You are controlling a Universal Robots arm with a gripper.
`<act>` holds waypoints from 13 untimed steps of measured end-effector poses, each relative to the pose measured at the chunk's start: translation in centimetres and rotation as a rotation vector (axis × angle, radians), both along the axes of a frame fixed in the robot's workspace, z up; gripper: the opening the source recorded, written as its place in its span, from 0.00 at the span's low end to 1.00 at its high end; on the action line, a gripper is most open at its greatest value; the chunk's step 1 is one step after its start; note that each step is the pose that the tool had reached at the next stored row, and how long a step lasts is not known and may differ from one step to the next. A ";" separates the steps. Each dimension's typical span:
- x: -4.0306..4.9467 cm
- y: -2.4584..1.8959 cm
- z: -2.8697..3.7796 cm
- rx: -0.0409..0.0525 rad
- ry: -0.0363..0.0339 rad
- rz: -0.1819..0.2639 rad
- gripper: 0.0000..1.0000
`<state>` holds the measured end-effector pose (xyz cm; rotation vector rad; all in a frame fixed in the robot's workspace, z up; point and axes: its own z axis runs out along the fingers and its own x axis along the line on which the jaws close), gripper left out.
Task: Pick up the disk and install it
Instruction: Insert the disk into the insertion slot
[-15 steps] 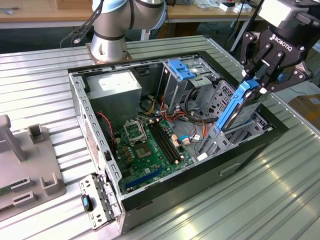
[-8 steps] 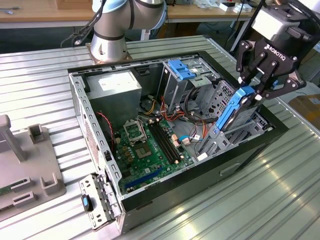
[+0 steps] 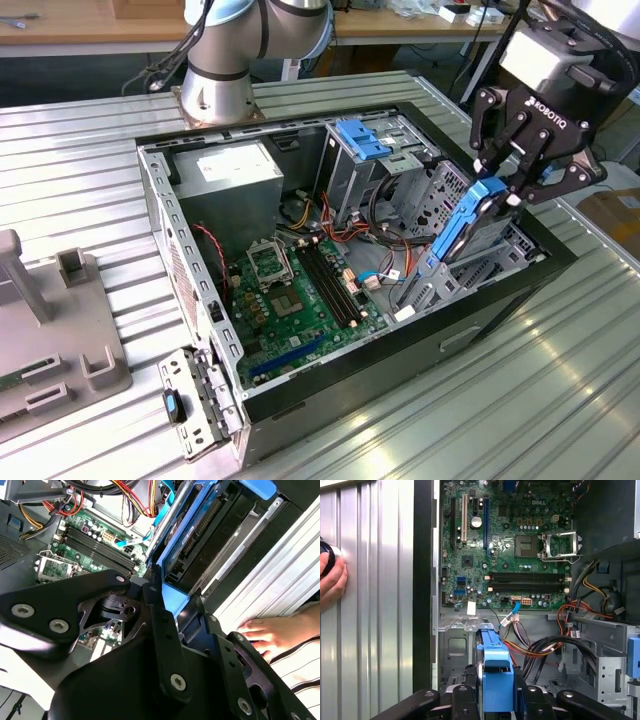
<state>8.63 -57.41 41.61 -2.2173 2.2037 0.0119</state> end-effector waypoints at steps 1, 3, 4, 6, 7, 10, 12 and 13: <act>0.00 -0.01 -0.01 -0.0001 0.0000 0.000 0.37; 0.01 0.00 -0.56 -0.0001 0.0000 0.000 0.37; 0.01 -0.01 -0.97 0.0000 0.0000 0.000 0.37; 0.01 -0.01 -1.35 0.0000 0.0000 0.000 0.37; 0.01 -0.01 -1.63 -0.0001 0.0000 0.000 0.37; 0.01 -0.03 -2.19 0.0000 0.0000 0.000 0.37; 0.01 -0.05 -2.75 -0.0002 0.0000 0.000 0.37; 0.01 -0.07 -3.19 0.0001 0.0000 0.000 0.37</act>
